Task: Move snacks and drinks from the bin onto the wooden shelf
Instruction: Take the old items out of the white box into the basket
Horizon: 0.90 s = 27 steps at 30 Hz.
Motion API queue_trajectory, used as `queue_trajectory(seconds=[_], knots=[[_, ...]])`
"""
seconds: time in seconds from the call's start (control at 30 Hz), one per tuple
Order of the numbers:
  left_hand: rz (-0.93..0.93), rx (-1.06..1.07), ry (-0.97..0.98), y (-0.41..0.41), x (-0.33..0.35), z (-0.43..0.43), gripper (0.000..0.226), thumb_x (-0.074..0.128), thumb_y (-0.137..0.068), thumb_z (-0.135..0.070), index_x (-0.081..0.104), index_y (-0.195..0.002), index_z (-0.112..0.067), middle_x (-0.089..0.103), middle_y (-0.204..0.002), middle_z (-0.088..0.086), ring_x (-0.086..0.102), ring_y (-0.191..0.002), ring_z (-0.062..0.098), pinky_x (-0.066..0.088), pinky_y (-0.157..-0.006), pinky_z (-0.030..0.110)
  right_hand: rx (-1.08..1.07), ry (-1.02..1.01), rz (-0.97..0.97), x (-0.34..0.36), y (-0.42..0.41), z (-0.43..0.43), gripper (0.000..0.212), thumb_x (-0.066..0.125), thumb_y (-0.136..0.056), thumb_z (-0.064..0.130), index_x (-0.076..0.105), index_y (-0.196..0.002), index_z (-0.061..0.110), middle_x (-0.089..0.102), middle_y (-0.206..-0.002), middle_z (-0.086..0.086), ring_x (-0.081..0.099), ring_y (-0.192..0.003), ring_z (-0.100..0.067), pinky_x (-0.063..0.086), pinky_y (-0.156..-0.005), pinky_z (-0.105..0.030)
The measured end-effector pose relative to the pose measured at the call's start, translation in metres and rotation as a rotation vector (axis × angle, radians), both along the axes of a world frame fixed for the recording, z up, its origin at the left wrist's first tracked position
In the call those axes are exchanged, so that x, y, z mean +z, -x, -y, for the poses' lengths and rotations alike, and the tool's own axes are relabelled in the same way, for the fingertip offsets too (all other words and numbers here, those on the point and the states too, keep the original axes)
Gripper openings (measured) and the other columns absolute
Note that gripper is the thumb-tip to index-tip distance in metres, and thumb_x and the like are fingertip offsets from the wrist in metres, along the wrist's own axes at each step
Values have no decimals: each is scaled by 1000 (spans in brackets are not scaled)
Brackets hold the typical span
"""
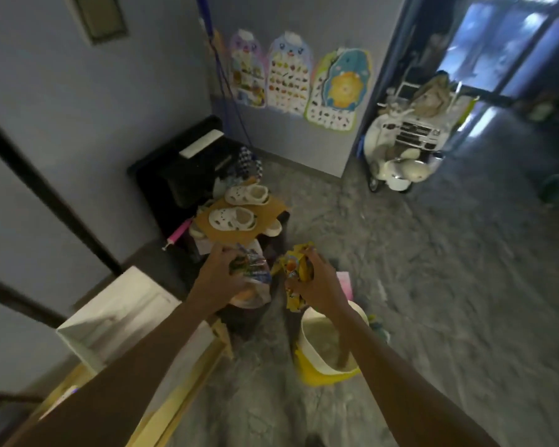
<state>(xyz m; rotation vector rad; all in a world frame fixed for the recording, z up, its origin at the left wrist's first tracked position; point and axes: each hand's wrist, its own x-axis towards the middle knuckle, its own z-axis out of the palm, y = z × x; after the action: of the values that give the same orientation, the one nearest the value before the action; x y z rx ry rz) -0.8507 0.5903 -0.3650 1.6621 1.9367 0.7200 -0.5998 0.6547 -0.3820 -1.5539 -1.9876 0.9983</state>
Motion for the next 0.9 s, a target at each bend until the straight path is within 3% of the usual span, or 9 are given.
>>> queue_trajectory(seconds=[0.13, 0.27, 0.4, 0.5, 0.57, 0.63, 0.7, 0.8, 0.9], knots=[[42, -68, 34, -95, -25, -29, 62, 91, -79, -26, 62, -131, -9, 42, -127, -2, 53, -111, 15, 50, -99, 30, -94, 21, 33, -26, -84, -7, 75, 92, -78, 22, 56, -144, 21, 58, -130, -2, 61, -108, -19, 43, -84, -24], [94, -110, 106, -176, -65, -52, 57, 92, -75, -20, 68, -125, -9, 48, -123, 0, 56, -107, 13, 51, -99, 30, -132, 95, 32, -75, -153, -19, 74, 91, -77, 22, 58, -143, 24, 58, -137, -3, 64, -114, -23, 52, -90, -31], [110, -121, 199, -226, -128, -73, 54, 92, -66, -30, 75, -114, -14, 51, -115, -3, 60, -98, 11, 49, -89, 16, -159, 107, 67, -138, -195, -32, 67, 84, -81, 20, 60, -143, 22, 55, -145, -1, 57, -124, -22, 46, -97, -28], [121, -131, 269, -246, -193, -88, 62, 78, -59, -45, 76, -113, -16, 51, -114, -5, 60, -98, 11, 47, -87, 11, -165, 147, 91, -205, -206, -40, 67, 83, -81, 22, 60, -144, 23, 53, -147, -4, 55, -130, -22, 46, -105, -31], [113, -136, 317, -249, -246, -95, 58, 76, -58, -45, 75, -112, -22, 50, -115, -7, 61, -103, 14, 57, -92, 30, -155, 181, 87, -257, -208, -44, 68, 81, -79, 20, 59, -144, 22, 53, -147, -5, 52, -135, -23, 46, -111, -34], [83, -139, 349, -247, -305, -99, 47, 83, -63, -26, 76, -110, -25, 50, -116, -8, 62, -106, 17, 58, -94, 40, -151, 214, 71, -307, -207, -46, 66, 79, -79, 19, 60, -141, 22, 53, -145, -6, 54, -134, -26, 47, -110, -36], [65, -130, 371, -253, -331, -100, 48, 87, -65, -21, 76, -112, -25, 49, -120, -7, 62, -110, 18, 56, -97, 37, -141, 243, 78, -346, -205, -45, 64, 79, -80, 18, 59, -141, 19, 50, -146, -8, 55, -133, -29, 49, -109, -37], [60, -148, 404, -256, -369, -99, 54, 89, -71, -20, 74, -123, -20, 48, -130, -3, 49, -111, 12, 40, -94, 21, -117, 300, 129, -391, -201, -42, 58, 79, -82, 22, 62, -137, 17, 49, -145, -12, 57, -128, -34, 52, -103, -41], [32, -162, 430, -251, -393, -98, 52, 85, -78, -17, 71, -128, -20, 49, -136, -2, 45, -114, 11, 32, -91, 16, -95, 295, 151, -414, -202, -38, 62, 78, -85, 26, 59, -143, 22, 45, -152, -13, 52, -137, -36, 50, -108, -42]])
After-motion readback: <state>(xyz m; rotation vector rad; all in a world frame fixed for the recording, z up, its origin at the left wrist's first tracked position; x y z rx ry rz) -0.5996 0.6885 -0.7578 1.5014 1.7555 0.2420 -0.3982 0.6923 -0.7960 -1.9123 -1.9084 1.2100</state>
